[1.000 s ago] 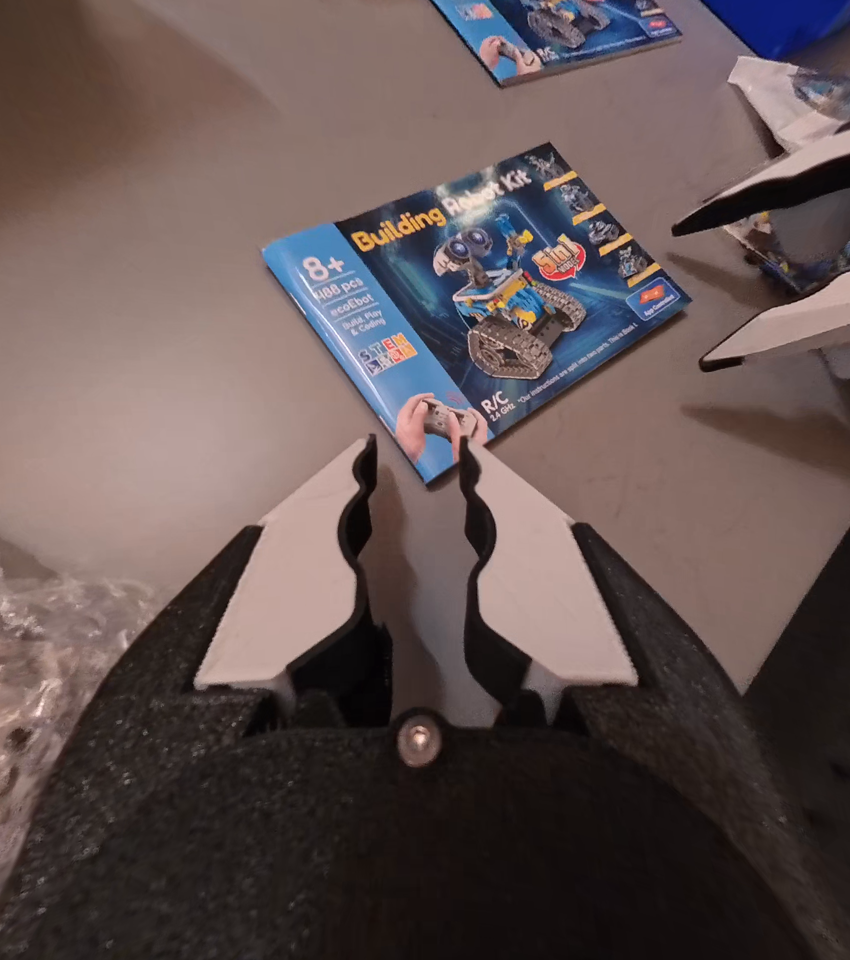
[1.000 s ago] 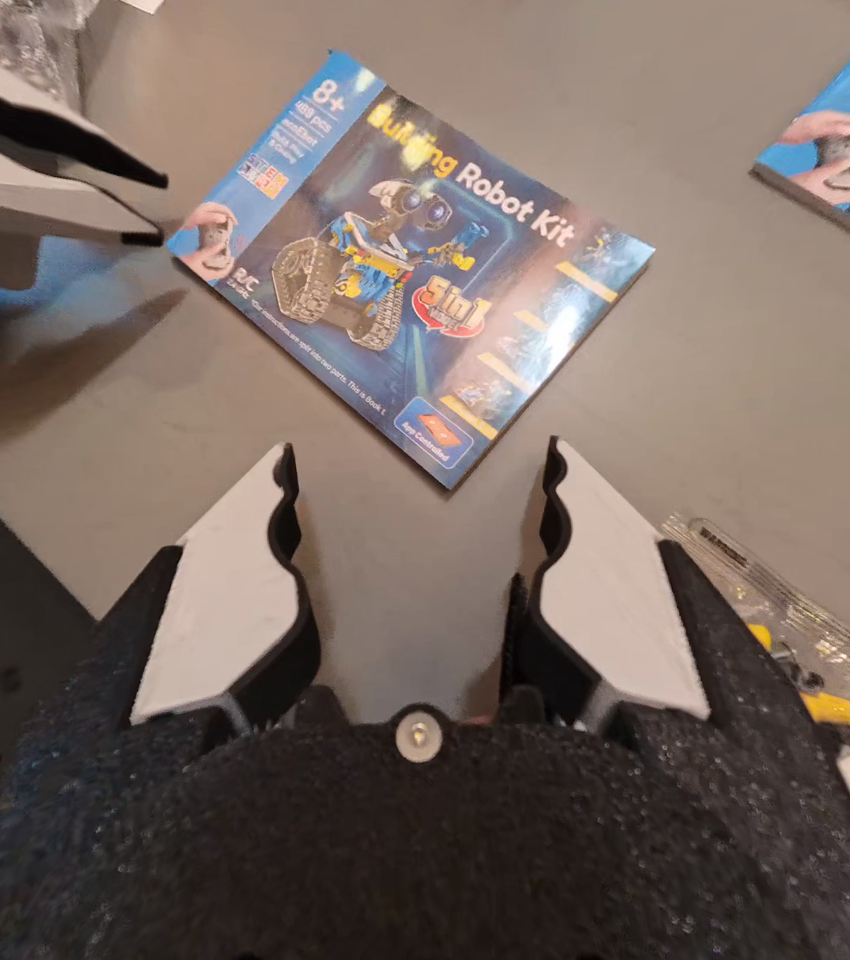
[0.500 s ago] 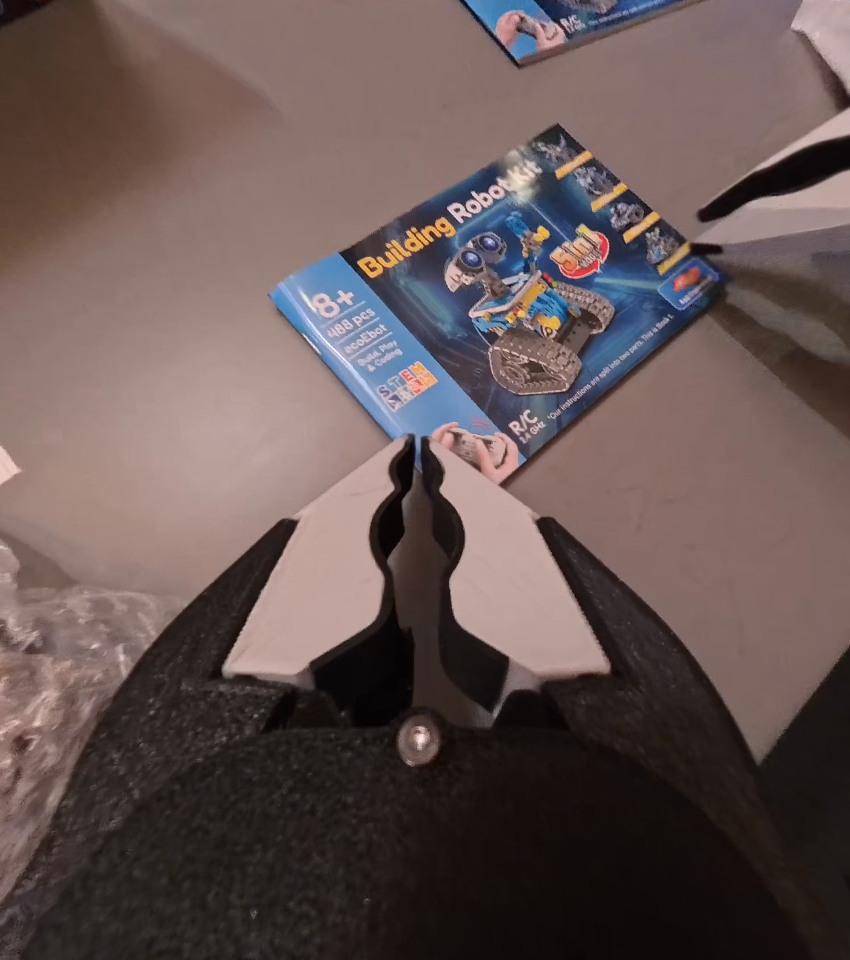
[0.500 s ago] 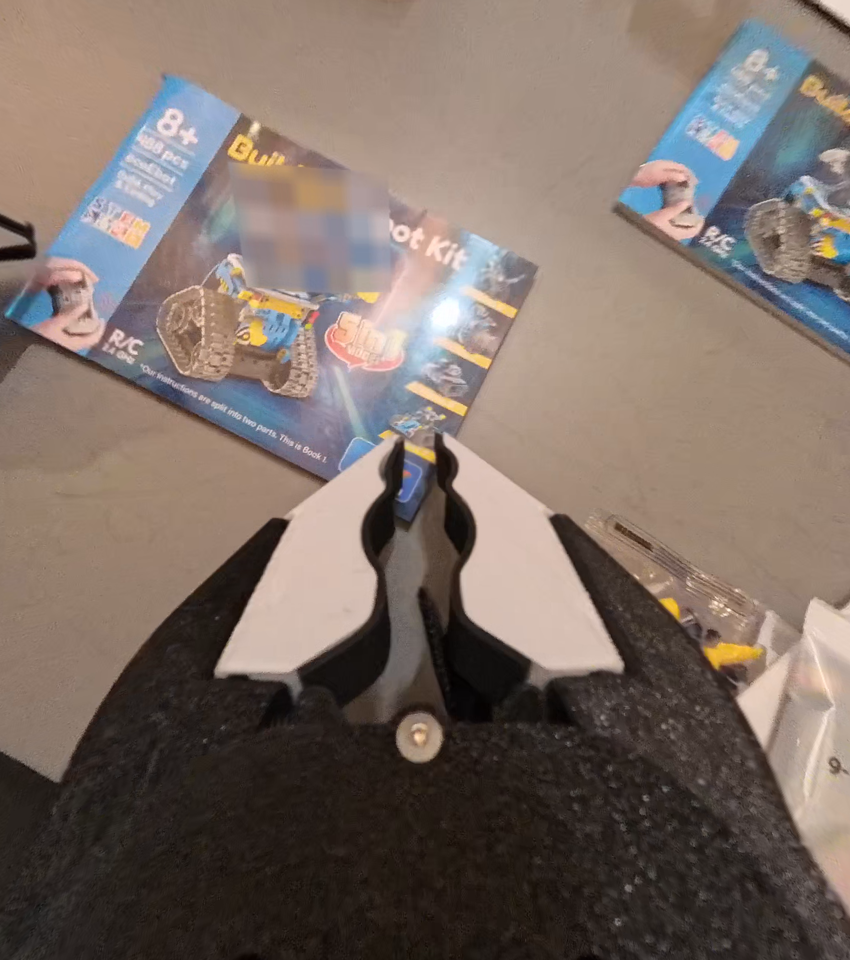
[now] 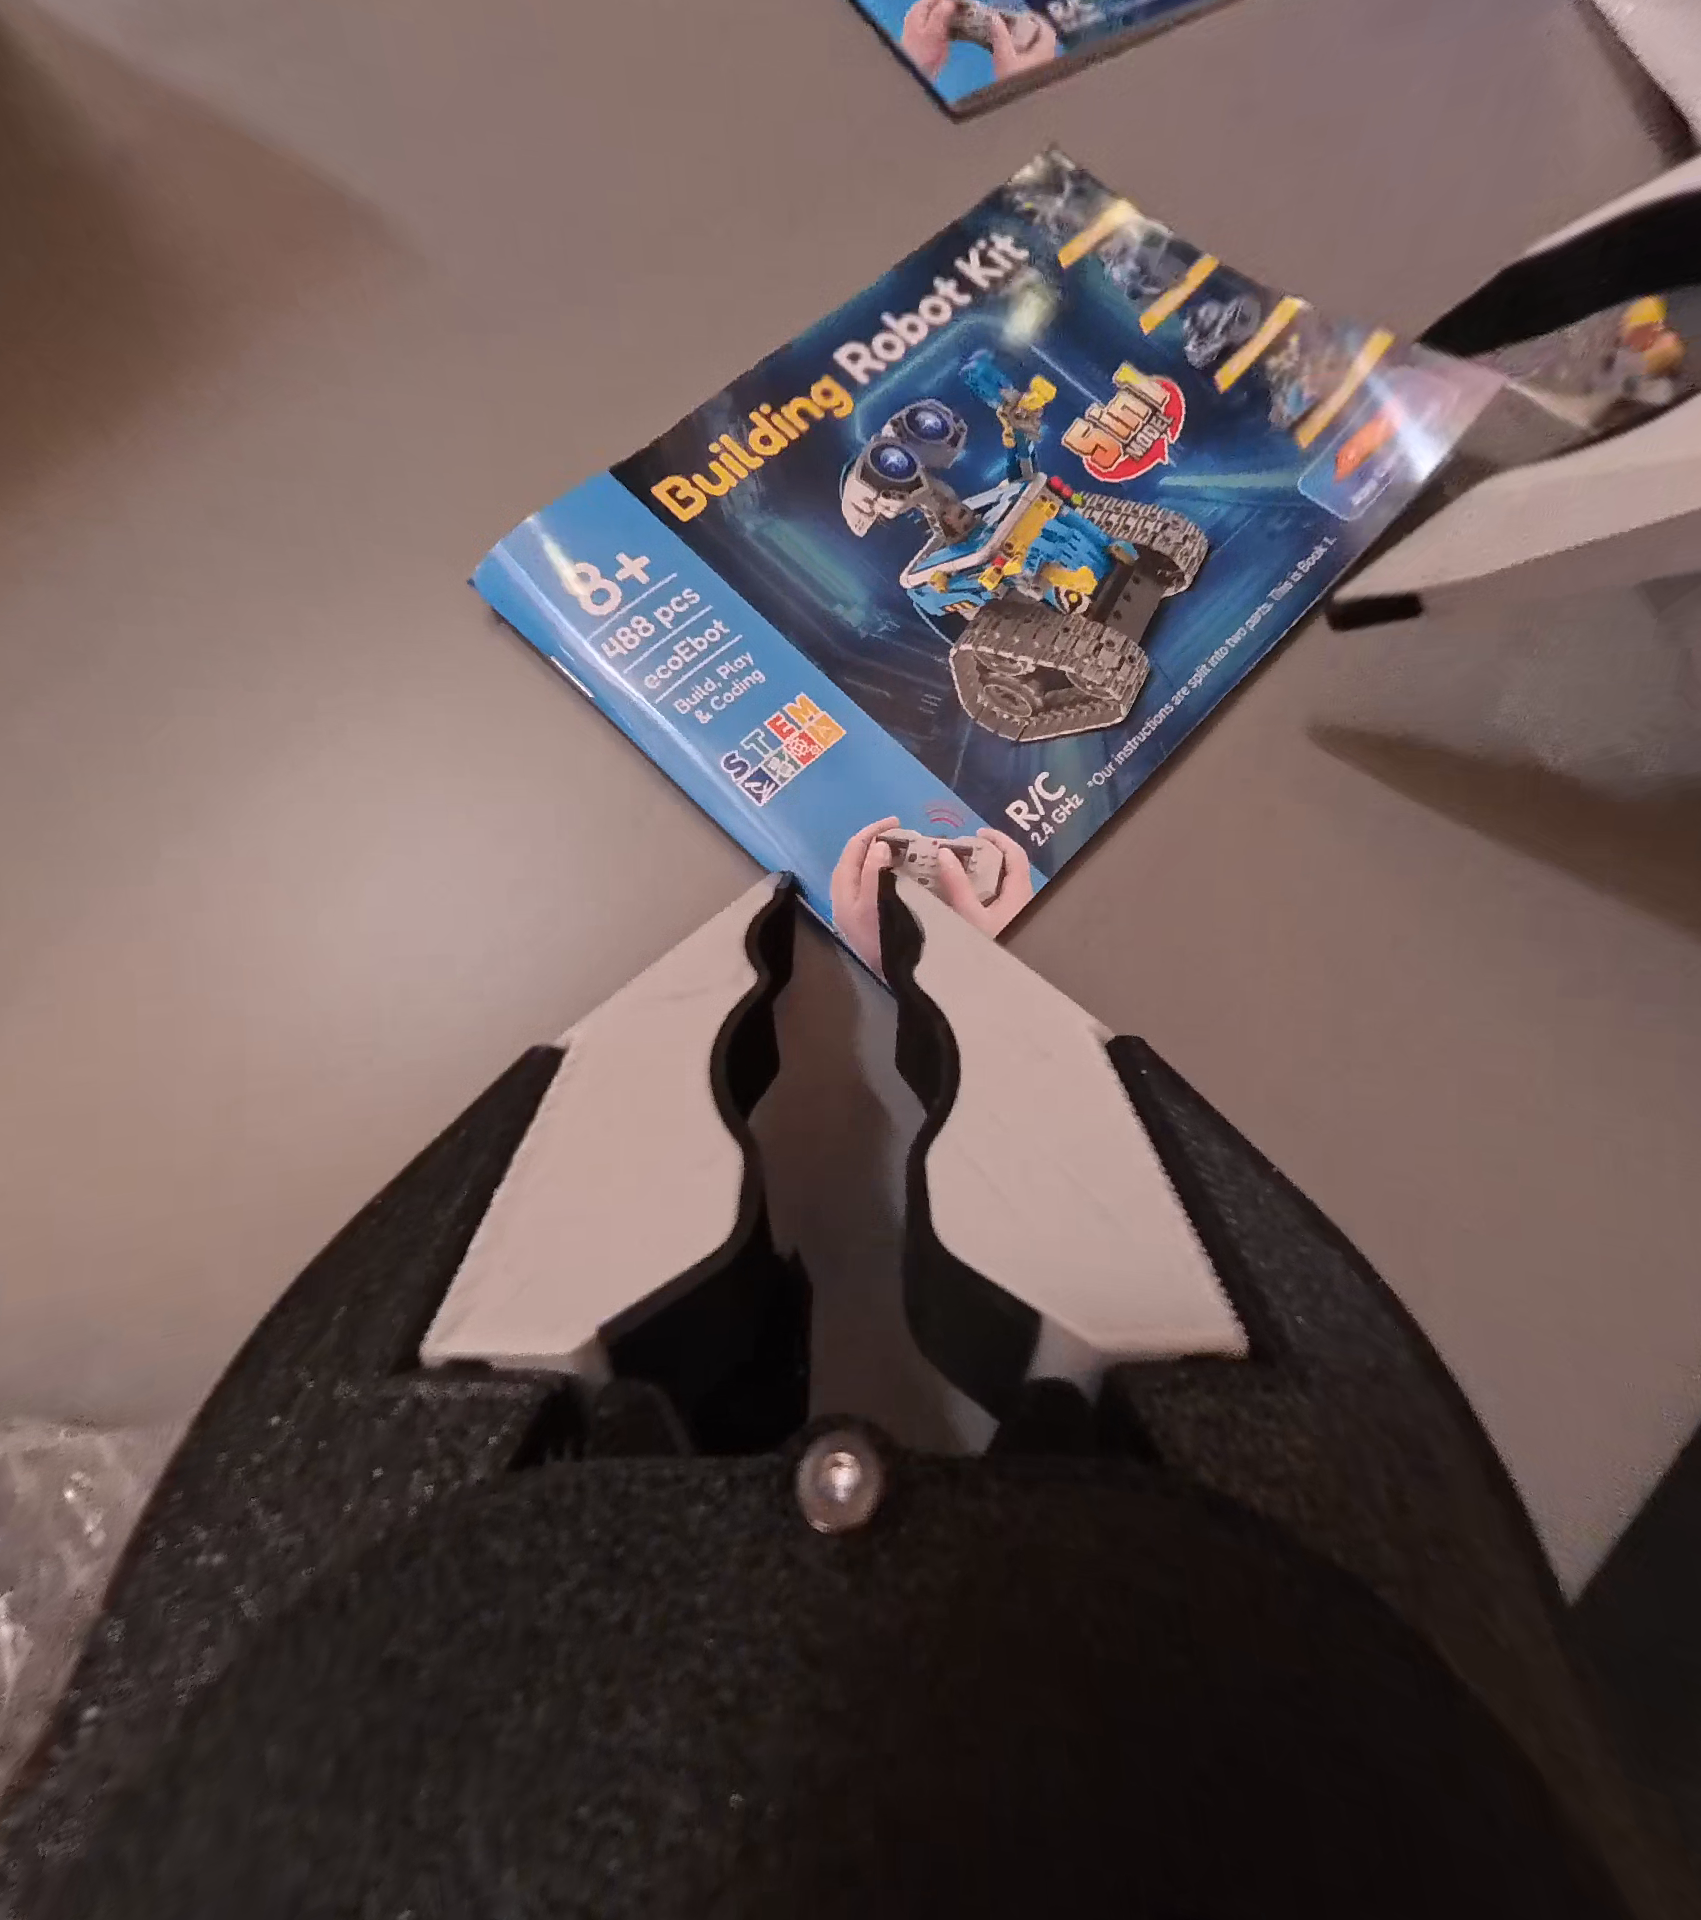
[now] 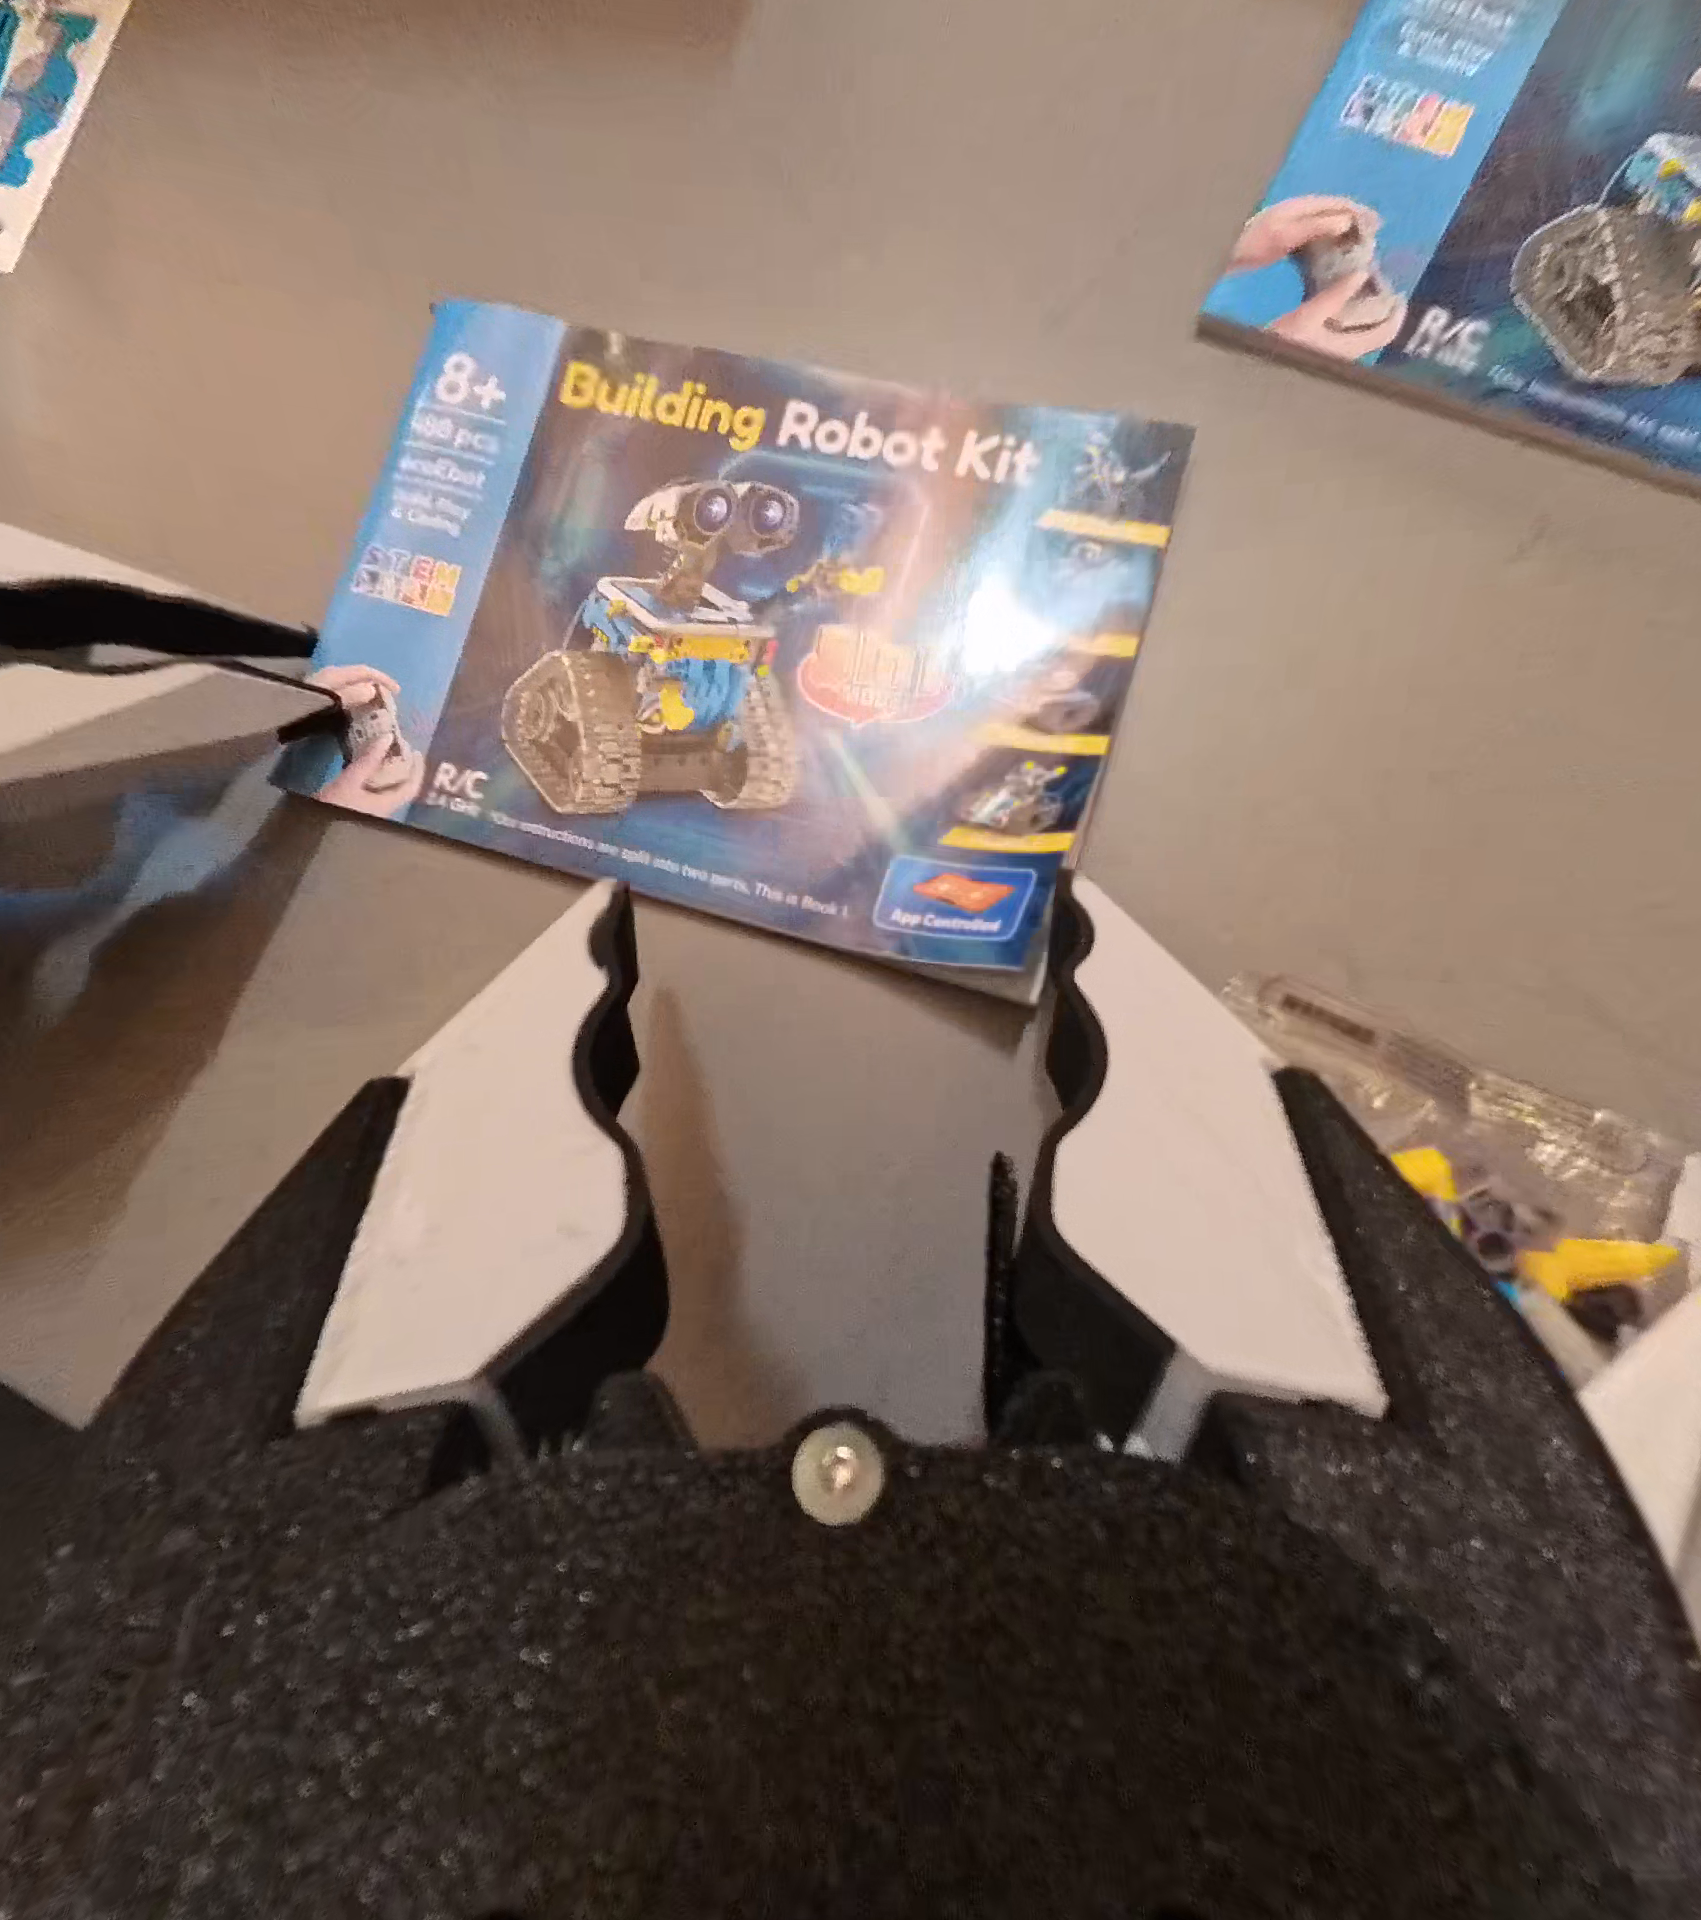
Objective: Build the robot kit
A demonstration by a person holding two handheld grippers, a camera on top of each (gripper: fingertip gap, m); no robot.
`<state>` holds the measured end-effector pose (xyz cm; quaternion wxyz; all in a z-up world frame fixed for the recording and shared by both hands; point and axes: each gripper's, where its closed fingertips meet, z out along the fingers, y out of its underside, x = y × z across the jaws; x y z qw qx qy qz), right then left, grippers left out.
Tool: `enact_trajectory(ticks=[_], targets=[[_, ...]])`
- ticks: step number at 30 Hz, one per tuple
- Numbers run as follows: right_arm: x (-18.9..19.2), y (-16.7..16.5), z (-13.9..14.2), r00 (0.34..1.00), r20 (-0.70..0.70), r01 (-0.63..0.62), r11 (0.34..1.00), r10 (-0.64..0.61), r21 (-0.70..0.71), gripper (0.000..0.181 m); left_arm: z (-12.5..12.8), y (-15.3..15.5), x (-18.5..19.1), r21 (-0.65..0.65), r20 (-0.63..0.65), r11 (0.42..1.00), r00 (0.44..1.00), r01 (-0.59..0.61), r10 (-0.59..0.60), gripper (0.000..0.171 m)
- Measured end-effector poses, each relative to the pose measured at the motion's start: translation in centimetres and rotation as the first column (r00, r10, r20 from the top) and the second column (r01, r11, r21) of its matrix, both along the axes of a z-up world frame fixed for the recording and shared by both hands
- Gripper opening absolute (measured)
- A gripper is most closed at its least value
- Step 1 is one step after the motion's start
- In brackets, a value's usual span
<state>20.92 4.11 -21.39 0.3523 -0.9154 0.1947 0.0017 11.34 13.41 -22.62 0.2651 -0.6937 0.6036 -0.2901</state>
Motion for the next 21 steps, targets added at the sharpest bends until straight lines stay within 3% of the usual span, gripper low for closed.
enact_trajectory(ticks=[4, 6, 10, 14, 17, 21], targets=[[-0.7, 3.7, 2.8, 0.988, -0.116, -0.086, 0.989, 0.1, 0.117, 0.042, -0.1, 0.6, 0.3, -0.053, -0.063, 0.998, 0.998, 0.017, -0.021, 0.015], [-0.8, 5.3, 2.5, 0.975, -0.186, -0.101, 0.989, 0.12, 0.106, 0.045, -0.1, 1.7, -0.2, -0.071, -0.062, 0.997, 0.998, -0.028, 0.024, 0.019], [1.3, 5.5, 4.8, 0.991, -0.114, -0.055, 0.985, 0.074, 0.161, 0.043, -0.1, 2.4, -1.6, -0.026, -0.059, 0.997, 0.996, -0.074, 0.072, 0.017], [-0.8, 4.1, 1.9, 0.959, -0.258, -0.095, 0.991, 0.117, 0.097, 0.044, 0.0, 2.2, -1.8, 0.0, -0.039, 0.995, 0.995, -0.096, 0.096, 0.016], [-3.0, 4.8, 1.3, 0.931, -0.334, -0.091, 0.98, 0.148, 0.179, 0.047, 0.1, 2.1, -1.6, 0.021, -0.041, 0.996, 0.995, -0.087, 0.088, 0.017], [0.4, 4.7, 2.3, 0.991, -0.134, 0.038, 0.975, -0.009, 0.219, 0.059, 0.7, 2.3, -1.9, 0.106, -0.039, 0.992, 0.997, -0.065, 0.07, 0.031]])
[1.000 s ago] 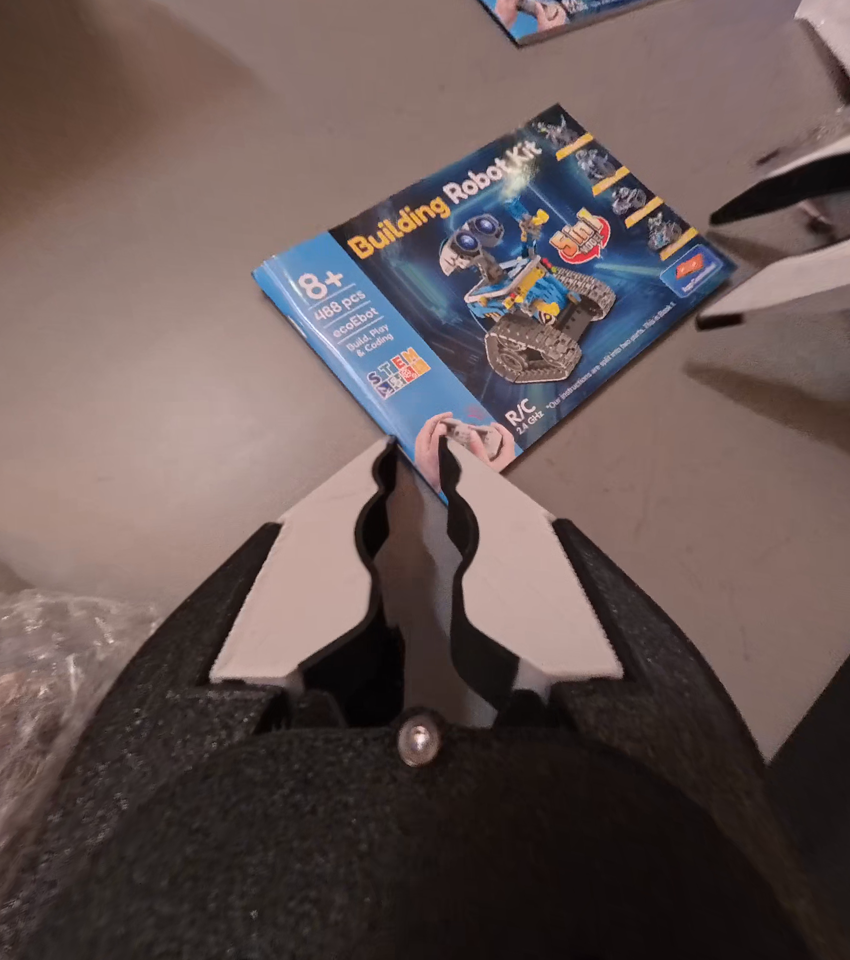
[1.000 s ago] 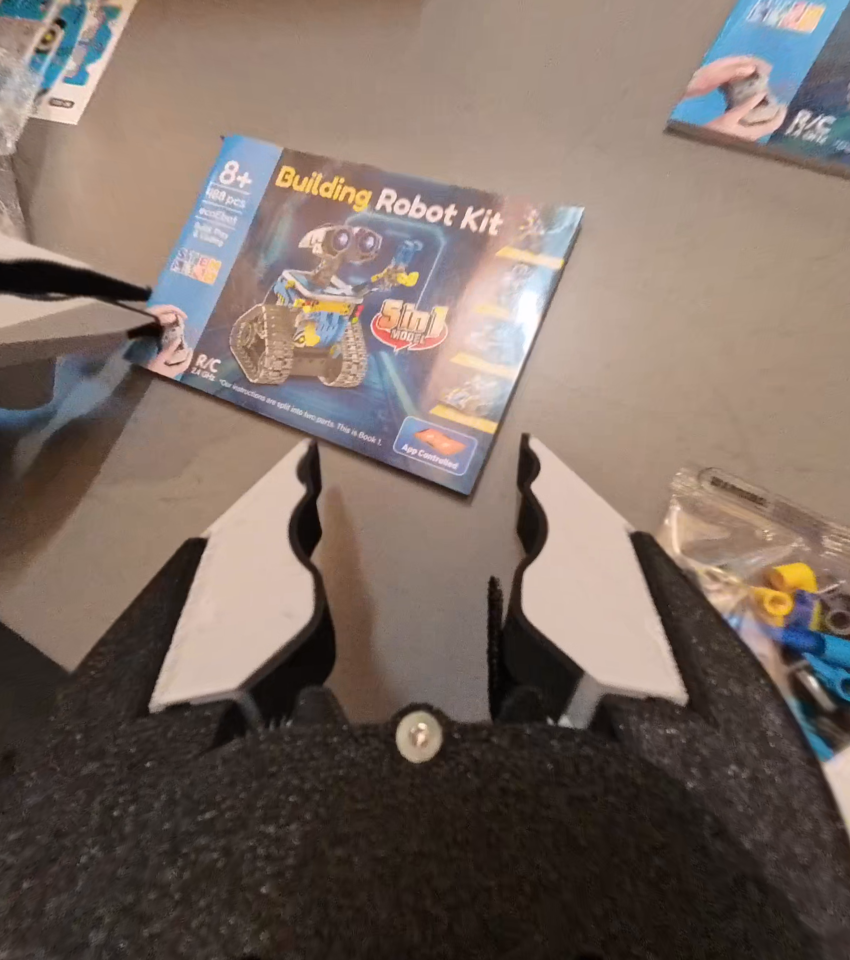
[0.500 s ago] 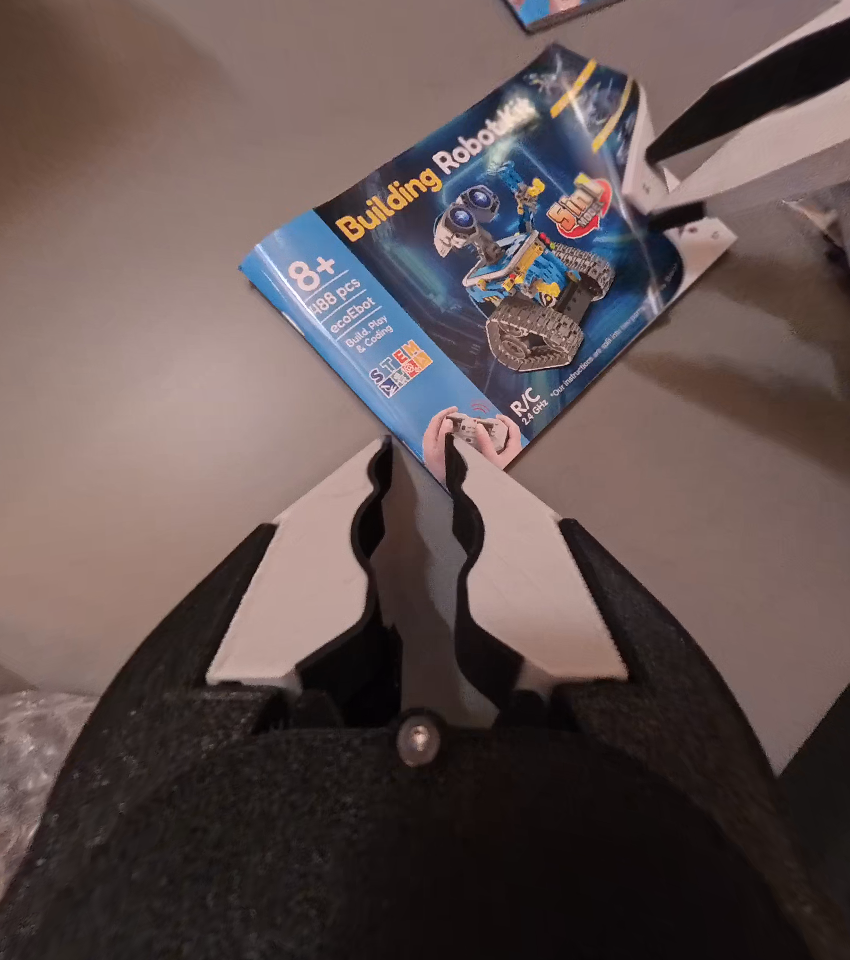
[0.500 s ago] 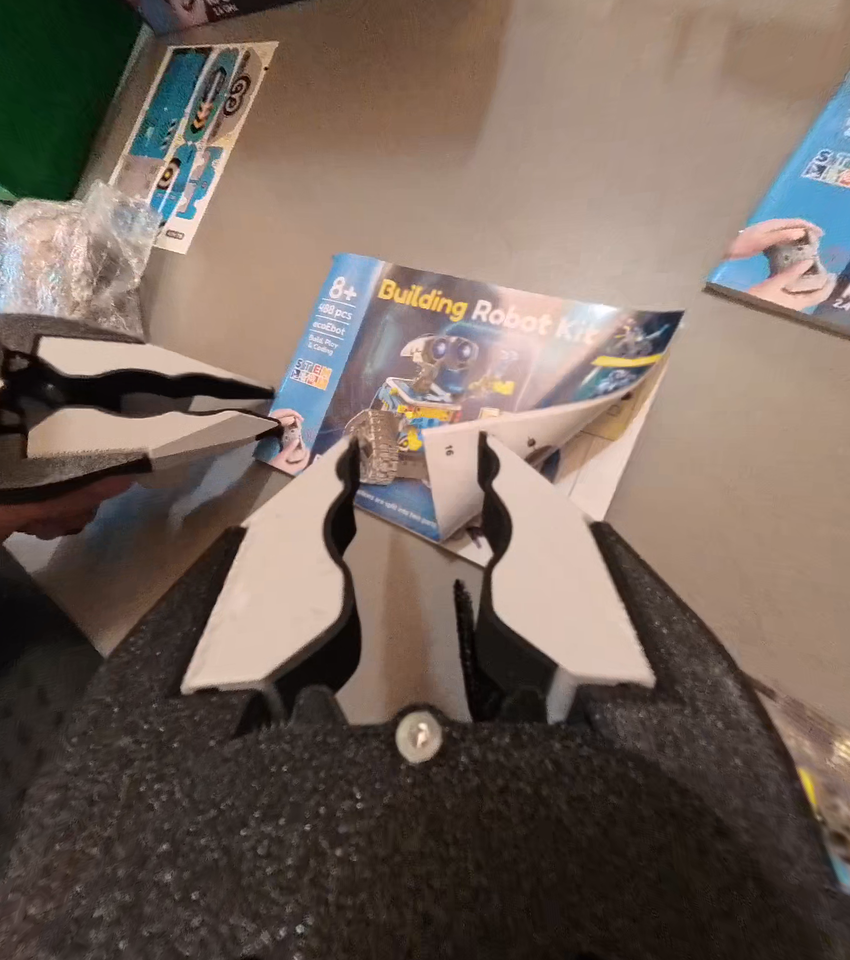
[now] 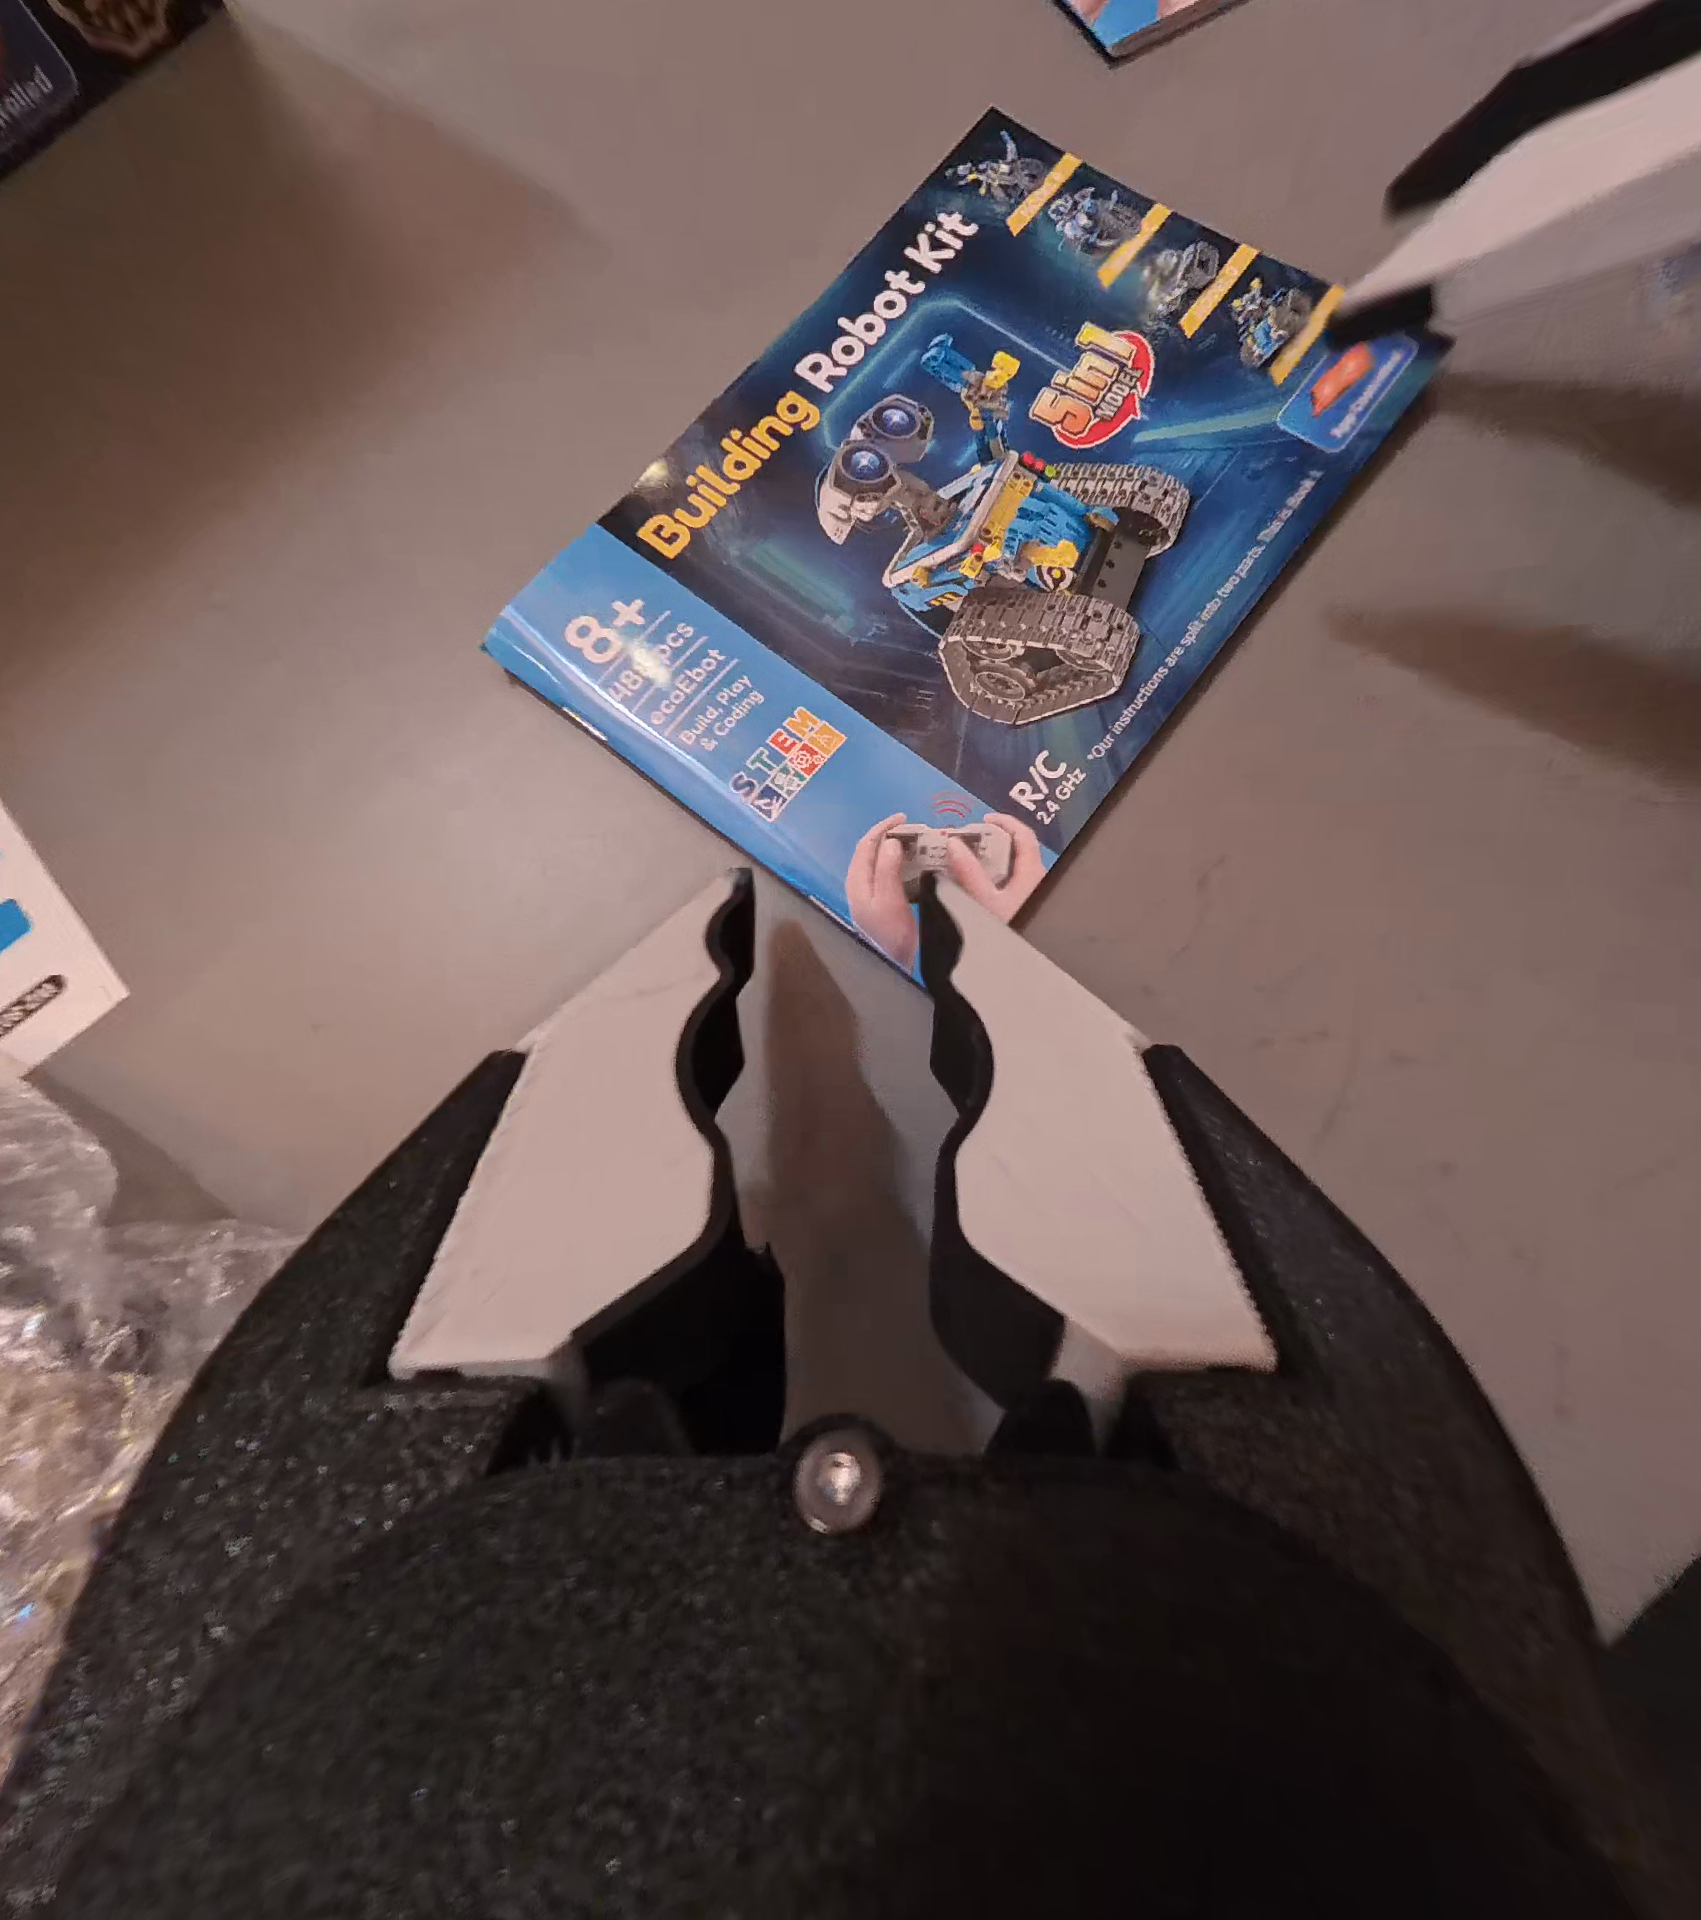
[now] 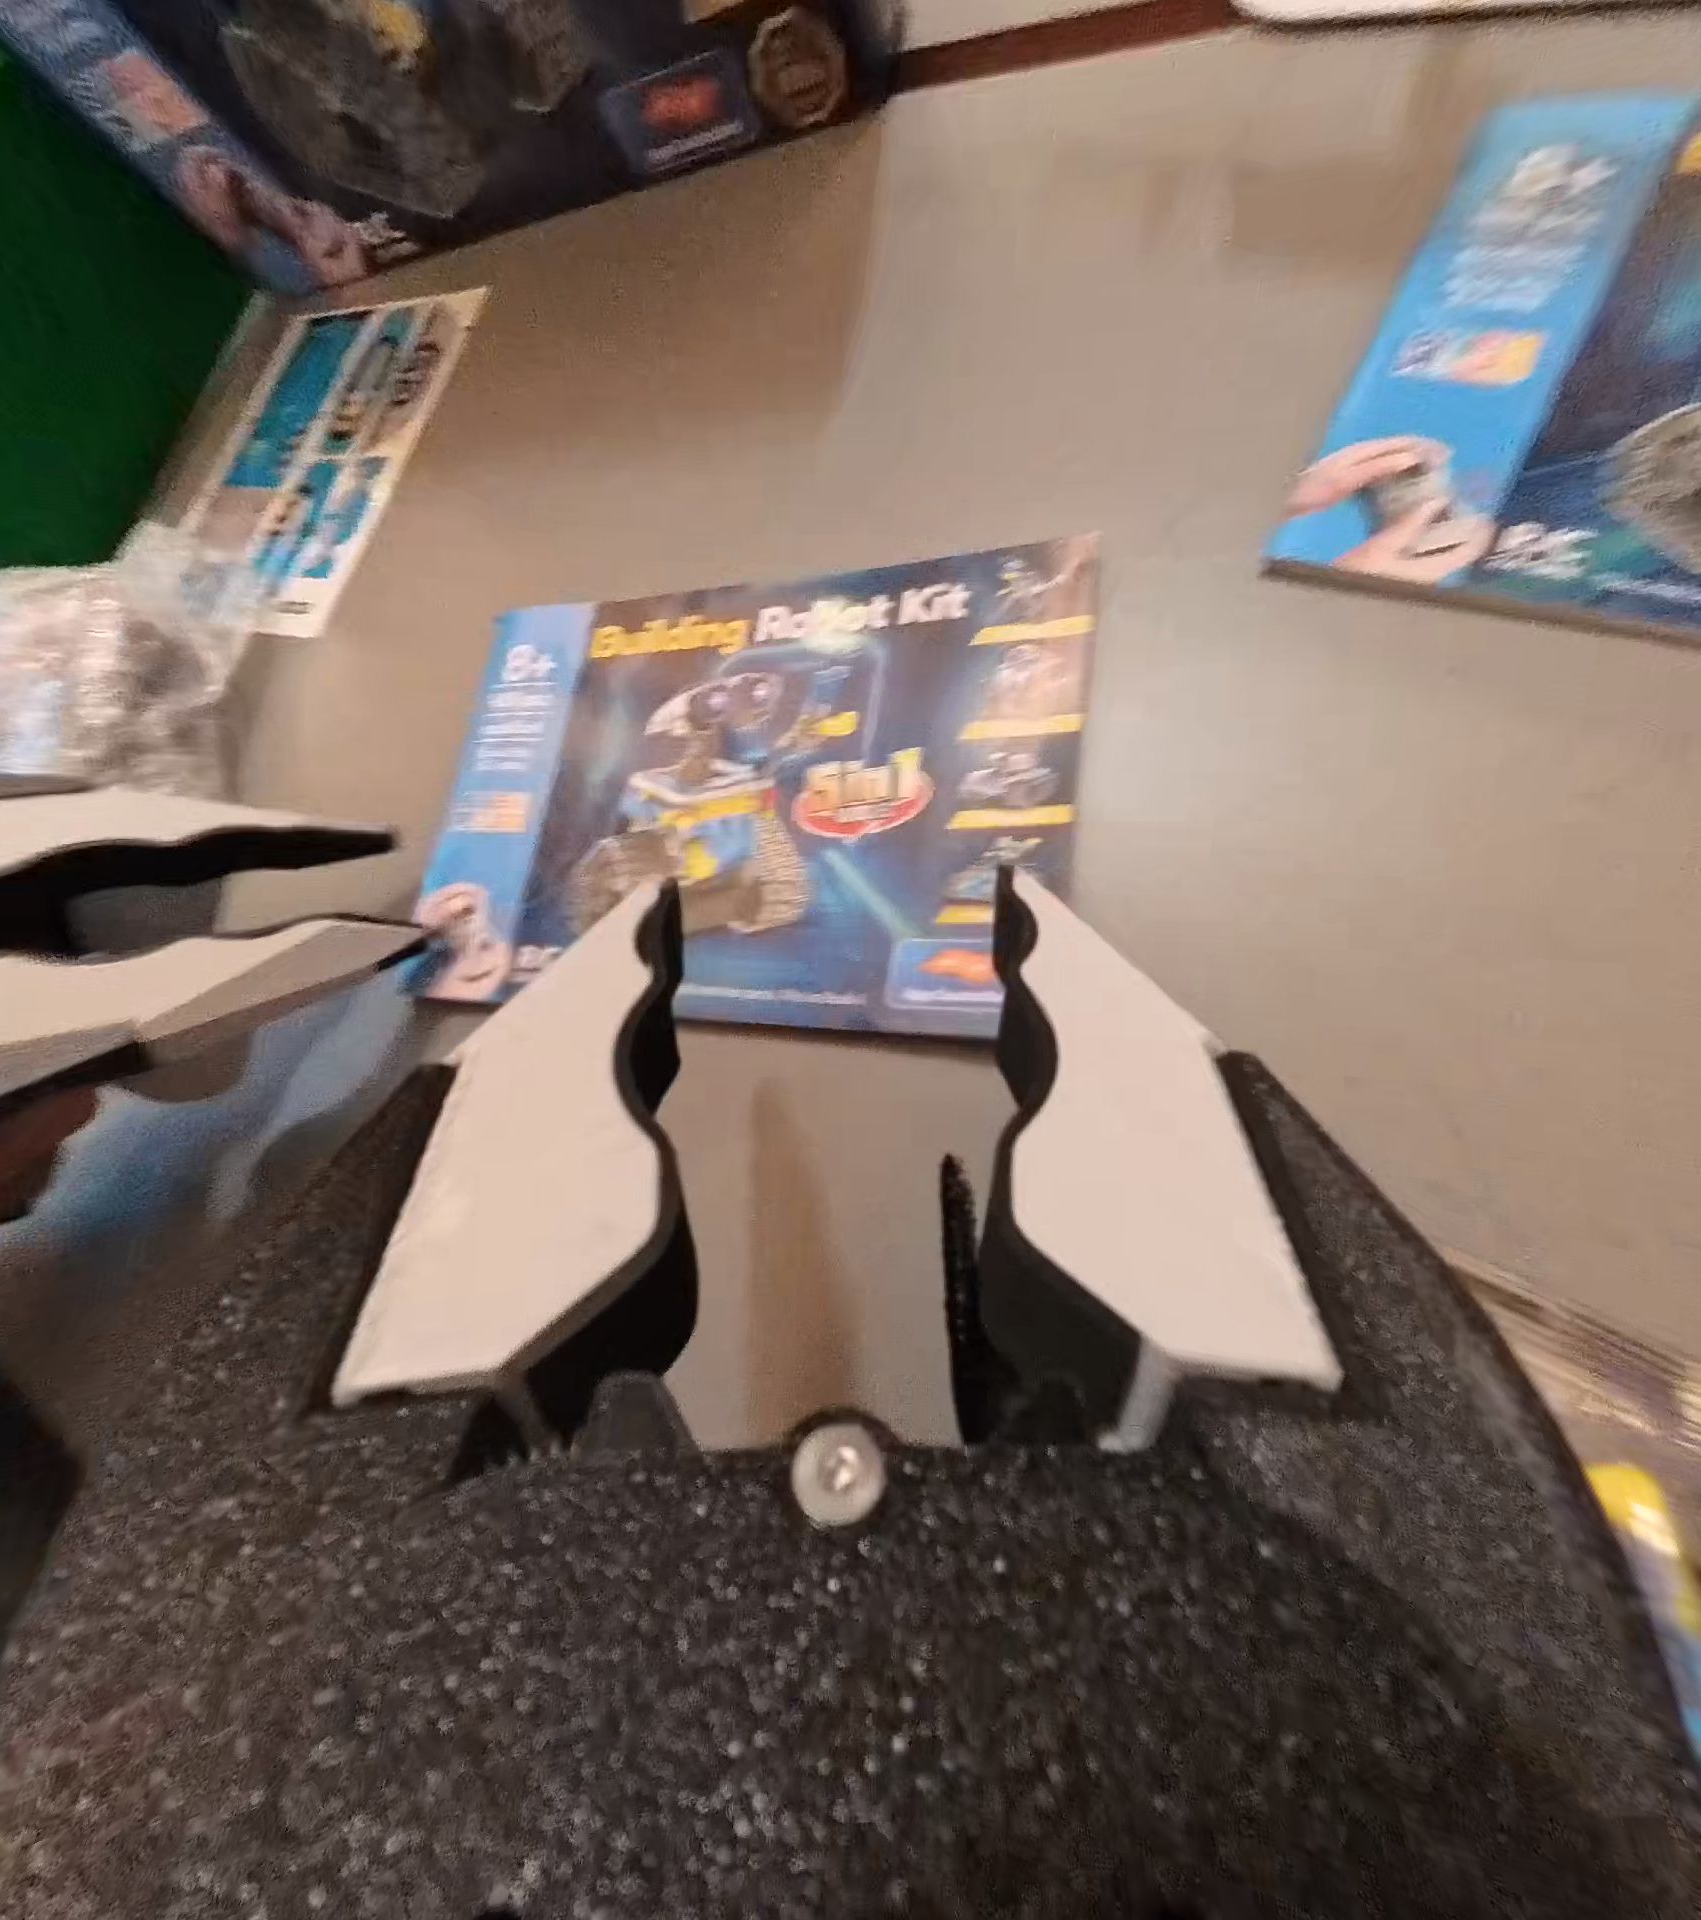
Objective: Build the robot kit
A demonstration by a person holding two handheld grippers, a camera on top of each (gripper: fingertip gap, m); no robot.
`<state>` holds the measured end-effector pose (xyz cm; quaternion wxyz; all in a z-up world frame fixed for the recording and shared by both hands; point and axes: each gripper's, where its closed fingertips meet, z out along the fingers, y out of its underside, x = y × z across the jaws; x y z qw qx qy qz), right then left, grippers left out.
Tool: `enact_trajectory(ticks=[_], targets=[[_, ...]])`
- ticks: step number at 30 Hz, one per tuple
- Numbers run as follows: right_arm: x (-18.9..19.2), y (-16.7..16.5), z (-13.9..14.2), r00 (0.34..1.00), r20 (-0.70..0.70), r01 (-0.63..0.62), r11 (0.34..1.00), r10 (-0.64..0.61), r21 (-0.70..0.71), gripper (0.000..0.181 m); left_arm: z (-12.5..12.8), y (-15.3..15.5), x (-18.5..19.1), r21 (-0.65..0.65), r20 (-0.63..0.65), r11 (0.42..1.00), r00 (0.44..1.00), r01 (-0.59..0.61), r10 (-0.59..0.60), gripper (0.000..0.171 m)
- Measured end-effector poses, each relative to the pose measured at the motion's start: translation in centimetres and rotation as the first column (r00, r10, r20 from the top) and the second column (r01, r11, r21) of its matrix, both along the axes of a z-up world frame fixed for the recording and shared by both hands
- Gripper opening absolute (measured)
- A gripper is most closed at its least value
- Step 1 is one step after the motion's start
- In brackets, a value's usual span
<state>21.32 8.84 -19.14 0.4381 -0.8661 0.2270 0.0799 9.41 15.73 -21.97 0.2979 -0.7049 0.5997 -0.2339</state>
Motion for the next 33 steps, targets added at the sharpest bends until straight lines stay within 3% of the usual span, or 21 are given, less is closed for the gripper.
enact_trajectory(ticks=[2, 4, 7, 9, 11, 14, 17, 19, 21, 23, 24, 27, 29, 31, 33], targets=[[1.3, -0.6, -1.2, 0.996, 0.089, 0.031, 0.996, -0.023, -0.089, 0.068, -0.3, -0.1, -0.3, 0.018, -0.012, 1.0, 1.0, 0.001, -0.001, 0.031], [0.0, -0.4, -2.6, 0.999, 0.005, -0.037, 0.989, 0.038, -0.143, 0.072, -0.5, -0.6, -0.2, -0.029, 0.006, 1.0, 1.0, 0.004, -0.004, 0.021], [0.6, -0.4, -2.5, 0.999, 0.044, -0.009, 0.991, 0.015, -0.136, 0.059, -0.6, -0.6, -0.1, -0.071, 0.009, 0.998, 1.0, 0.003, -0.002, 0.021], [0.4, 0.0, -1.6, 1.0, 0.011, -0.011, 0.997, 0.012, -0.073, 0.06, -0.6, -0.4, -0.1, -0.086, 0.012, 0.996, 1.0, -0.001, 0.002, 0.022], [0.3, 0.3, 0.4, 1.0, -0.014, -0.014, 0.999, 0.014, 0.042, 0.038, -0.6, -0.3, 0.1, -0.097, 0.015, 0.995, 1.0, 0.001, 0.001, 0.022], [-1.0, 1.3, 3.1, 0.979, -0.19, -0.027, 0.971, 0.074, 0.237, 0.032, -0.7, 0.0, 0.4, -0.108, 0.018, 0.994, 1.0, -0.002, 0.004, 0.022], [-2.3, 1.9, 1.3, 0.929, -0.357, -0.023, 0.975, 0.103, 0.221, 0.041, -0.7, 0.2, 0.5, -0.127, 0.027, 0.992, 1.0, -0.008, 0.011, 0.022], [-1.1, 1.6, -0.3, 0.967, -0.256, 0.037, 0.99, -0.001, 0.137, 0.033, -0.7, 0.2, 0.4, -0.132, 0.033, 0.991, 0.999, -0.01, 0.015, 0.022], [0.5, 1.0, -0.4, 0.99, -0.101, 0.11, 0.99, -0.101, 0.083, 0.039, -0.7, 0.2, 0.4, -0.129, 0.041, 0.992, 0.999, -0.012, 0.018, 0.022], [1.0, 0.5, -0.9, 0.993, 0.025, 0.118, 0.993, -0.118, -0.007, 0.007, -0.7, 0.2, 0.4, -0.122, 0.045, 0.992, 0.999, -0.015, 0.021, 0.022], [1.3, 0.3, -0.9, 0.988, 0.079, 0.132, 0.991, -0.129, -0.026, 0.003, -0.6, 0.1, 0.3, -0.113, 0.044, 0.993, 0.999, -0.015, 0.02, 0.022], [0.0, 0.9, 0.6, 0.987, 0.135, 0.086, 0.996, -0.083, -0.011, 0.0, 0.5, -0.7, 0.4, -0.079, 0.089, 0.997, 0.996, 0.026, -0.019, 0.029], [-2.6, 2.1, 2.3, 0.987, 0.161, -0.028, 0.999, 0.022, 0.038, 0.0, 2.6, -1.1, 0.7, -0.104, 0.18, 0.993, 0.983, 0.052, -0.033, 0.029], [-5.2, 2.8, 3.1, 0.958, 0.261, -0.126, 0.992, 0.118, 0.016, 0.0, 5.3, -0.6, 1.2, -0.259, 0.287, 0.964, 0.958, 0.06, 0.017, 0.03], [-8.1, 3.4, 3.6, 0.907, 0.362, -0.226, 0.974, 0.214, -0.009, 0.0, 7.7, -0.2, 1.6, -0.501, 0.359, 0.858, 0.93, 0.118, 0.082, 0.055]])
